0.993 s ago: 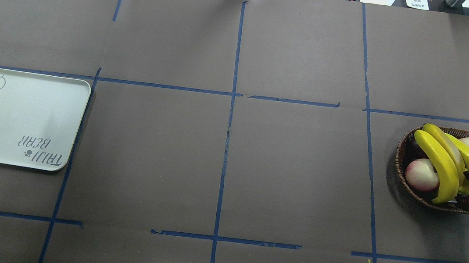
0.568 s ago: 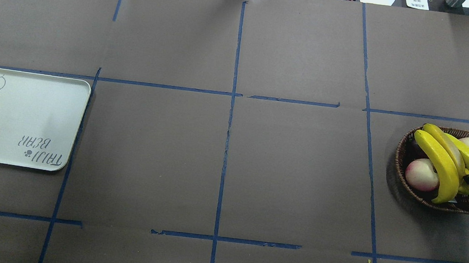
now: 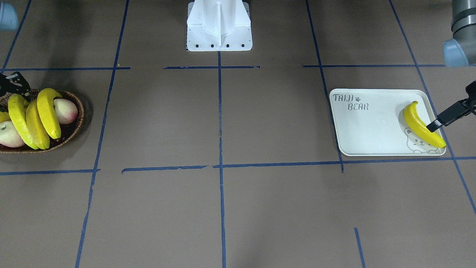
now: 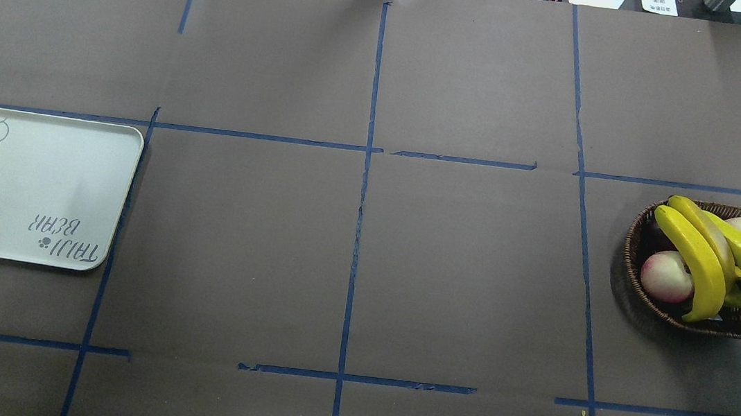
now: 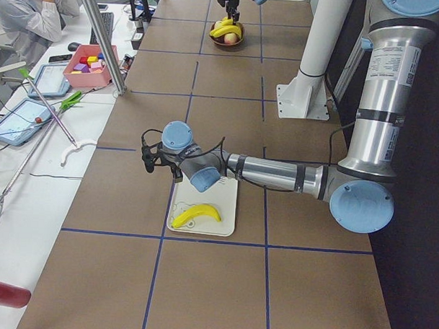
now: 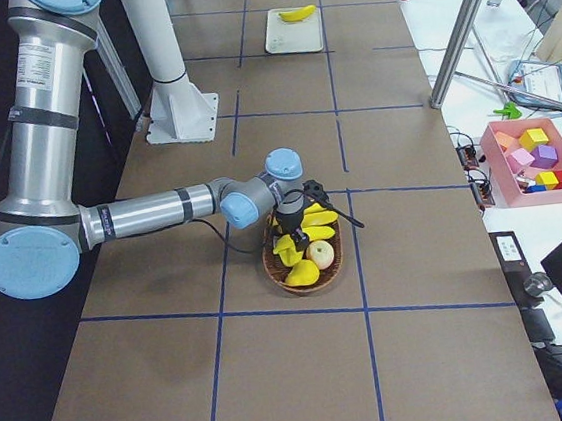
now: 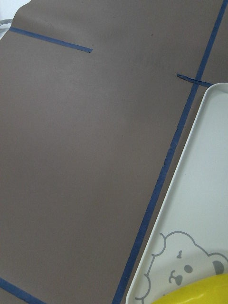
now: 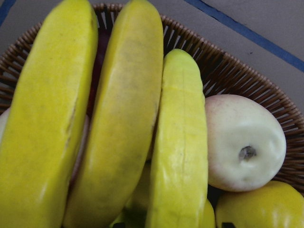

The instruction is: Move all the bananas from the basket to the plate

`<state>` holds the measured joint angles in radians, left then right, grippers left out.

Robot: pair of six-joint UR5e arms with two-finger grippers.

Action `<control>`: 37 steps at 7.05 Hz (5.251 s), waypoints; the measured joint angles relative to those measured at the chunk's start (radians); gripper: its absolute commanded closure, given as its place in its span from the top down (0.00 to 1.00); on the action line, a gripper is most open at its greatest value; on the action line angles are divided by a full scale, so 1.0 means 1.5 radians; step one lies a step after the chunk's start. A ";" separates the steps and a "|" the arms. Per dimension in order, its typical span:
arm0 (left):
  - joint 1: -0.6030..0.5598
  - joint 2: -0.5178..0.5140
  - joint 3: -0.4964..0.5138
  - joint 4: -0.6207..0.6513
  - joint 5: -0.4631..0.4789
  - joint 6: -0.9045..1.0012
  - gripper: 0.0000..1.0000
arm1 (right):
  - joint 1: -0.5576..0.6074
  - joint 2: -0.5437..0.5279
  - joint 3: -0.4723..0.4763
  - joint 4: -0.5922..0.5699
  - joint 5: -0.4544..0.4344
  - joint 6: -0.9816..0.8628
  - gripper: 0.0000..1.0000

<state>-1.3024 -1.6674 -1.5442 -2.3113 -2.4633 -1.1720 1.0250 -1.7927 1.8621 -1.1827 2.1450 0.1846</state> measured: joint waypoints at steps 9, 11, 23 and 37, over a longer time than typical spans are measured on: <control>0.009 0.000 0.002 0.001 0.002 0.000 1.00 | 0.086 0.005 0.024 0.000 0.001 0.001 0.00; 0.020 -0.003 0.003 0.001 0.002 0.000 1.00 | 0.129 0.017 0.068 -0.001 0.000 0.015 0.01; 0.151 -0.198 -0.036 -0.027 0.002 -0.289 1.00 | -0.309 0.513 -0.056 0.129 -0.272 0.752 0.04; 0.297 -0.299 -0.057 -0.029 0.130 -0.442 0.01 | -0.363 0.733 -0.218 0.131 -0.304 0.780 0.99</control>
<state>-0.8565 -2.1163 -1.6303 -2.3547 -2.2684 -1.8343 0.4809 -0.6935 1.5351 -0.9864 1.6893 1.3545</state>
